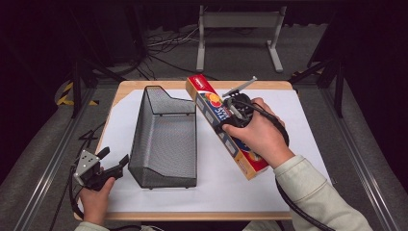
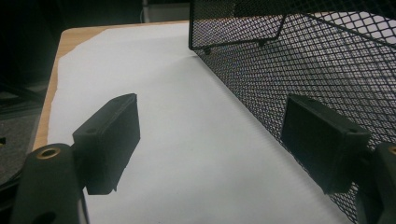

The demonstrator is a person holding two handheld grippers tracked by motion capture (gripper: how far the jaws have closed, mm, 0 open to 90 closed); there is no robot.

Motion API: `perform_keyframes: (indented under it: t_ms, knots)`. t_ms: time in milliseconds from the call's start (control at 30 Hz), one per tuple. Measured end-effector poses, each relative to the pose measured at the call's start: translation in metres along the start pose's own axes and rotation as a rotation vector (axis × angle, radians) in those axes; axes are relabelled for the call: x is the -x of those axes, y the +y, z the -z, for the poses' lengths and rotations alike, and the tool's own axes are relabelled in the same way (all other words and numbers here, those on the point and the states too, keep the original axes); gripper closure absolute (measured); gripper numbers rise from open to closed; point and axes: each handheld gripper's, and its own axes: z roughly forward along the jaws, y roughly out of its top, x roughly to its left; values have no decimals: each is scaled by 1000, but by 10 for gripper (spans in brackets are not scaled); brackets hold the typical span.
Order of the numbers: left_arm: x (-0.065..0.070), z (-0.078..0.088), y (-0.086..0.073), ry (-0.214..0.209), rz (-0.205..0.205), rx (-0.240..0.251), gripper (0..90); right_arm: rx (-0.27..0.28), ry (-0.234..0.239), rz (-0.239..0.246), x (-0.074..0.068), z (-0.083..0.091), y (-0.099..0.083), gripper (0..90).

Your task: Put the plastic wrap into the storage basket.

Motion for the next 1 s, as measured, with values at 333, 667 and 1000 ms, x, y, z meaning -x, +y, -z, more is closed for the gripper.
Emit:
perform_keyframes:
  t_ms: [333,667,1000]
  knots:
    - [1,-2,-1,1,-12,-14,208,-18,19,20,-25,-9,19,405]
    - [1,-2,-1,3,-8,-12,208,-49,23,28,-49,-20,32,404]
    - [0,-2,-1,5,-9,-10,209,-69,19,16,-71,-36,41,403]
